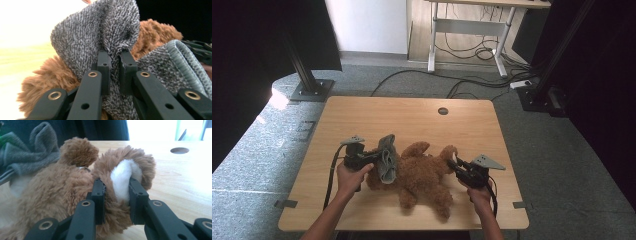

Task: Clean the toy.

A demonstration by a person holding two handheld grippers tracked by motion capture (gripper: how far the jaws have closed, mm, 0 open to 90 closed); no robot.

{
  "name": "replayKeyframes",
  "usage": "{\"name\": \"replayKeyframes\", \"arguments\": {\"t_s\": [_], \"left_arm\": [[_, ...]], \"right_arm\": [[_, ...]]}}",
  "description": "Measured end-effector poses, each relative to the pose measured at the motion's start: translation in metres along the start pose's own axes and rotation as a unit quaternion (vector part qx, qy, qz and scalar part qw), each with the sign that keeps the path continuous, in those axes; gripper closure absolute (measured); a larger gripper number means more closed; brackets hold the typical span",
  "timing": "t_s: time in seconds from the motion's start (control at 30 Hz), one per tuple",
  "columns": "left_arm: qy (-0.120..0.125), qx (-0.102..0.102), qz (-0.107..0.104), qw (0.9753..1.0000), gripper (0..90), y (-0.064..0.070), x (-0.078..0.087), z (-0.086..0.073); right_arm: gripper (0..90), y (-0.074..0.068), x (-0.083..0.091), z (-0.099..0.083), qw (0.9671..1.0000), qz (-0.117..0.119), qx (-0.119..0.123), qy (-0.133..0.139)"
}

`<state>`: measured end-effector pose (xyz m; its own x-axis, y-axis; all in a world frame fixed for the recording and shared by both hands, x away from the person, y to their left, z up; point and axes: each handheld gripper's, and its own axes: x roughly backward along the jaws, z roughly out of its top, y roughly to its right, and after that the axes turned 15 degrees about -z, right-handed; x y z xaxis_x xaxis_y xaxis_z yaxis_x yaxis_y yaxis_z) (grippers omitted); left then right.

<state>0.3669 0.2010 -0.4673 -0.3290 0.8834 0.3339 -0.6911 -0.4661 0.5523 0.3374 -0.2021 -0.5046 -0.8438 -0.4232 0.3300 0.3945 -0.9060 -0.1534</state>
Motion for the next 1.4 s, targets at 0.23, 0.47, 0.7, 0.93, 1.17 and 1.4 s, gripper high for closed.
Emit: {"name": "replayKeyframes", "arguments": {"t_s": [0.23,0.47,0.7,0.93,1.17,1.4], "left_arm": [[0.011,0.001,-0.005,0.9999,81.4,0.001,-0.003,-0.007],[0.020,-0.007,-0.008,0.9997,81.7,0.004,-0.001,-0.017],[0.027,-0.019,-0.001,0.9995,81.9,0.007,-0.002,-0.022],[0.016,-0.017,0.001,0.9997,82.1,0.007,-0.004,-0.018],[0.014,-0.017,0.000,0.9998,82.2,0.007,-0.003,-0.017],[0.013,-0.016,0.000,0.9998,82.6,0.007,-0.004,-0.017]], "right_arm": [[70.9,0.001,-0.009,0.011,0.9999,-0.014,-0.002,0.003],[61.0,0.003,-0.005,0.009,0.9997,-0.009,-0.023,-0.009],[39.8,-0.013,0.028,0.028,0.9990,-0.034,-0.008,0.028],[36.6,-0.037,0.040,0.025,0.9987,0.045,-0.001,-0.021],[29.0,-0.058,0.008,-0.003,0.9939,0.051,0.013,-0.097],[20.3,-0.071,-0.018,-0.010,0.9894,0.022,0.041,-0.138]]}}
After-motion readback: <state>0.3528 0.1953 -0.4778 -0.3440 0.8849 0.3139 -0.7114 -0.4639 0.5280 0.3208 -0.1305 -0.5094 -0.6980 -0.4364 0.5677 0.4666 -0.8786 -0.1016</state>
